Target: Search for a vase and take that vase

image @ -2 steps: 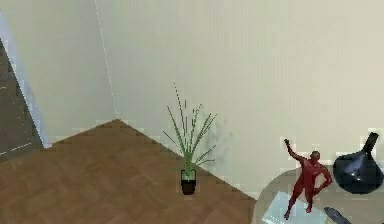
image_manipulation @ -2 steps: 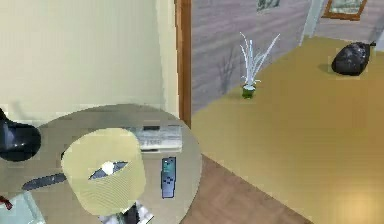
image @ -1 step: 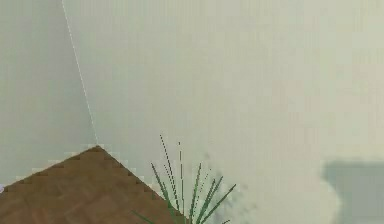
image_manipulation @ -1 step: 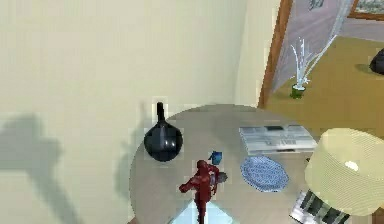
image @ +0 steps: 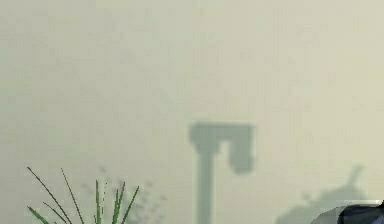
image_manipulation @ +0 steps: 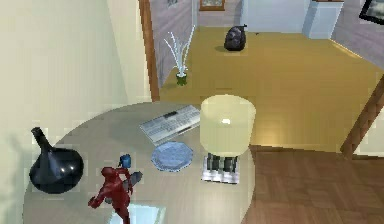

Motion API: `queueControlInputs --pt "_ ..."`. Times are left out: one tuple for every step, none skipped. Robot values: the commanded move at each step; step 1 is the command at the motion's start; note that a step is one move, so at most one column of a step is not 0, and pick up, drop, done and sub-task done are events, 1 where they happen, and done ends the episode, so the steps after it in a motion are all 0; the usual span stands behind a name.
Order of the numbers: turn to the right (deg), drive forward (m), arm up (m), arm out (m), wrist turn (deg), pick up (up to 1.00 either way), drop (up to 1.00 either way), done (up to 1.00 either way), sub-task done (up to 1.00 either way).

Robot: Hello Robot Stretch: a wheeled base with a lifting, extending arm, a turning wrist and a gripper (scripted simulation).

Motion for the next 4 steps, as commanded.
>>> queueControlInputs --pt "0.0 0.05 0.0 0.0 0.0 0.0 0.0 0.0 0.0" --pt "-9.0 0.0 0.0 0.0 0.0 0.0 0.0 0.0 0.0" --pt "0.0 0.3 0.0 0.0 0.0 0.0 0.0 0.0 0.0" --pt "0.0 0.0 0.5 0.0 0.0 0.0 0.0 0.0 0.0"
